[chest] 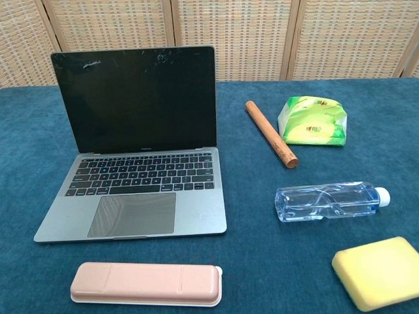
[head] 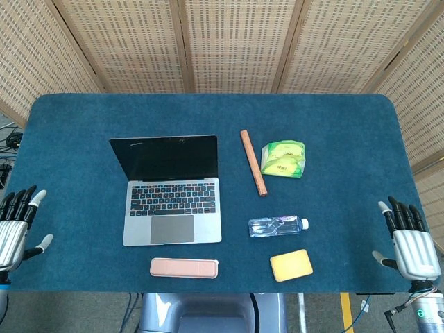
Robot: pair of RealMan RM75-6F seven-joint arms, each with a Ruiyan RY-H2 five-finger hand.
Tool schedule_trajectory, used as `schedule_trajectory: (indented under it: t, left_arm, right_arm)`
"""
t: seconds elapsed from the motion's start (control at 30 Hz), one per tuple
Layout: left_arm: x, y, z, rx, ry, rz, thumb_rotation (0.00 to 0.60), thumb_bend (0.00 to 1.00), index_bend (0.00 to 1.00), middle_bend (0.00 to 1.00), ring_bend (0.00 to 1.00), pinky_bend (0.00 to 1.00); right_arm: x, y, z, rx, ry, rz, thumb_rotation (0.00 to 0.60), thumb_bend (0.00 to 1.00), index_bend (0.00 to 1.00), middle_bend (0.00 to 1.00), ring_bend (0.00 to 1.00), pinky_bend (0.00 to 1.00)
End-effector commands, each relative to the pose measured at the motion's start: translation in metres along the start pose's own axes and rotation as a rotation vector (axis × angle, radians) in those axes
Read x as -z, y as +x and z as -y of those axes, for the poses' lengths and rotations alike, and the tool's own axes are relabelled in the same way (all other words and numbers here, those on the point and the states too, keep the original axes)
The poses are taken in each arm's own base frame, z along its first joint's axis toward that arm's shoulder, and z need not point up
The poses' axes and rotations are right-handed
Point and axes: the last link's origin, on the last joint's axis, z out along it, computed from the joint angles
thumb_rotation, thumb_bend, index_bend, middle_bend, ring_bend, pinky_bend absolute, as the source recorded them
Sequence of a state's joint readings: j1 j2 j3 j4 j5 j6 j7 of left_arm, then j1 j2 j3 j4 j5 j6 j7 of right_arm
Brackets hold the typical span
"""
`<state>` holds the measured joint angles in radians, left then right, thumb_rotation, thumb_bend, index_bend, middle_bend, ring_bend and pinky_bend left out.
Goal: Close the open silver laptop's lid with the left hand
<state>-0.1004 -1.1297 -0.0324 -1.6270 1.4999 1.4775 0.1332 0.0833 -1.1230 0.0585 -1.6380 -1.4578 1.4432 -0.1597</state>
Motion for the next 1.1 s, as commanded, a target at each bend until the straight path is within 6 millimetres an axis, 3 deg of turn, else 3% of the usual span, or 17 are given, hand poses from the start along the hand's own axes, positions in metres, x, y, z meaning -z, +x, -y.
schedule_trajectory:
  t: [0.03, 0.83, 1.1]
  left_arm:
    - [0.000, -0.001, 0.001, 0.000, 0.001, 0.004, 0.600, 0.28, 0.00, 0.00, 0.00, 0.00]
    - [-0.003, -0.002, -0.001, 0.019, 0.000, 0.025, 0.600, 0.28, 0.00, 0.00, 0.00, 0.00]
    - [-0.014, -0.001, -0.010, 0.041, -0.010, 0.053, 0.600, 0.28, 0.00, 0.00, 0.00, 0.00]
  right_arm:
    - [0.000, 0.000, 0.000, 0.001, 0.000, 0.000, 0.600, 0.05, 0.00, 0.00, 0.00, 0.00]
    - [0.000, -0.001, 0.000, -0.012, -0.004, 0.008, 0.600, 0.05, 0.00, 0.00, 0.00, 0.00]
    - [0.000, -0.001, 0.000, -0.013, -0.006, 0.009, 0.600, 0.05, 0.00, 0.00, 0.00, 0.00]
